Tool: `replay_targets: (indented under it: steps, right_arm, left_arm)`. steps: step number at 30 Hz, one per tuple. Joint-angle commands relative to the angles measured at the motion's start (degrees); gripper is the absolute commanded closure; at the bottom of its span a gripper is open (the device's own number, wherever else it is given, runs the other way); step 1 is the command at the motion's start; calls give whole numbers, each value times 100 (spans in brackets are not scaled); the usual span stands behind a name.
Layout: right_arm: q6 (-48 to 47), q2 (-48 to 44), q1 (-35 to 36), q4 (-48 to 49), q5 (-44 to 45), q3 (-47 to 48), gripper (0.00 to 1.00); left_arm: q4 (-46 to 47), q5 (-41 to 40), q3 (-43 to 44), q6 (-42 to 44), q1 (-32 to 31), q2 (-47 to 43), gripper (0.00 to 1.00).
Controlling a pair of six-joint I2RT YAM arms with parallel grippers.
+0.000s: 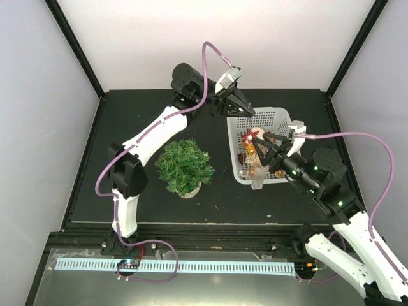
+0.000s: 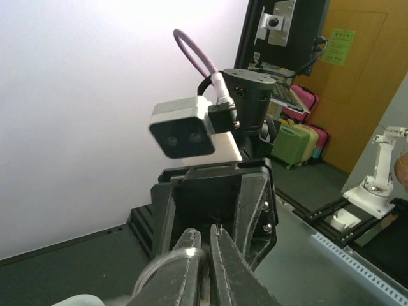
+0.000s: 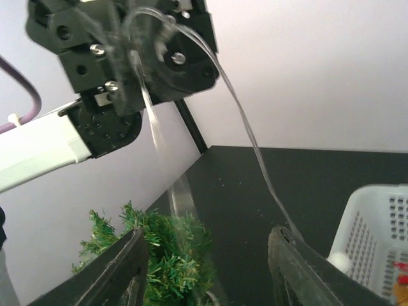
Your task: Decorate the small christmas tree
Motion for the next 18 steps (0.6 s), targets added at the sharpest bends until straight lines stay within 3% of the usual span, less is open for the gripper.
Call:
replay_targets:
  steps: [1, 3, 6, 8, 18]
  right_arm:
    - [-84, 51, 21, -188, 197, -82, 42]
    - [-66, 62, 12, -172, 187, -142, 42]
    - [-67, 76, 12, -186, 239, -180, 56]
    - [-88, 113, 12, -220, 204, -179, 58]
    - [-113, 402, 3, -486, 665, -273, 39]
  left_arm:
    - [247, 1105, 131, -87, 24, -21, 92]
    - [240, 1101, 144, -81, 25, -38, 93]
    - [212, 1093, 135, -81, 26, -59, 93]
    - [209, 1092, 112, -82, 23, -78, 93]
    - [192, 1085, 96, -79, 12, -172, 93]
